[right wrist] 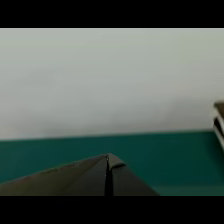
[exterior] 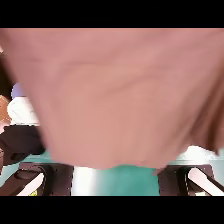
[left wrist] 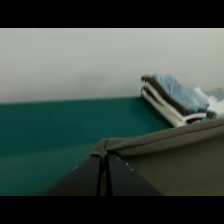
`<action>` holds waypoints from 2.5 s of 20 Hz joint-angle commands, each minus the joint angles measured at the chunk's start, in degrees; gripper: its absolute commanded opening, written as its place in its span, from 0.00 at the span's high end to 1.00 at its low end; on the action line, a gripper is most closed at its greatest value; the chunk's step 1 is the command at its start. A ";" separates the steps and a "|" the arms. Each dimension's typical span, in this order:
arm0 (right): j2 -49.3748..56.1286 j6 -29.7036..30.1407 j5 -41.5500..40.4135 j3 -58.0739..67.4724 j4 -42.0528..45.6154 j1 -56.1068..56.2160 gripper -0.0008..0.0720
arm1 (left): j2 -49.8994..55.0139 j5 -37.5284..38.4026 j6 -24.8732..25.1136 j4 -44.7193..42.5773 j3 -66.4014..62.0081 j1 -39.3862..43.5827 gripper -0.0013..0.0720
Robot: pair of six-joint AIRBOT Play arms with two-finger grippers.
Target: Fold the shirts.
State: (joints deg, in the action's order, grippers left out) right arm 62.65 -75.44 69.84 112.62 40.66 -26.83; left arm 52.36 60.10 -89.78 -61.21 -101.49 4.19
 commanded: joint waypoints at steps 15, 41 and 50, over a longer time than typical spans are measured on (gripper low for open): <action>37.16 -1.68 -0.20 0.59 14.36 22.21 0.33 | 37.09 -6.99 5.79 1.11 10.62 -1.75 0.14; -8.81 -0.13 9.88 -53.35 14.56 13.03 0.39 | 11.15 -1.16 9.18 1.03 68.22 -6.36 0.48; -12.28 -6.01 16.31 -68.65 36.41 7.61 0.35 | 11.02 -0.48 10.82 2.14 65.46 -4.46 0.94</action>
State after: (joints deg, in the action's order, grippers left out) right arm 52.14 -79.53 84.73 51.59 70.50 -15.90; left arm 63.48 57.91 -80.51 -59.99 -35.07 -0.51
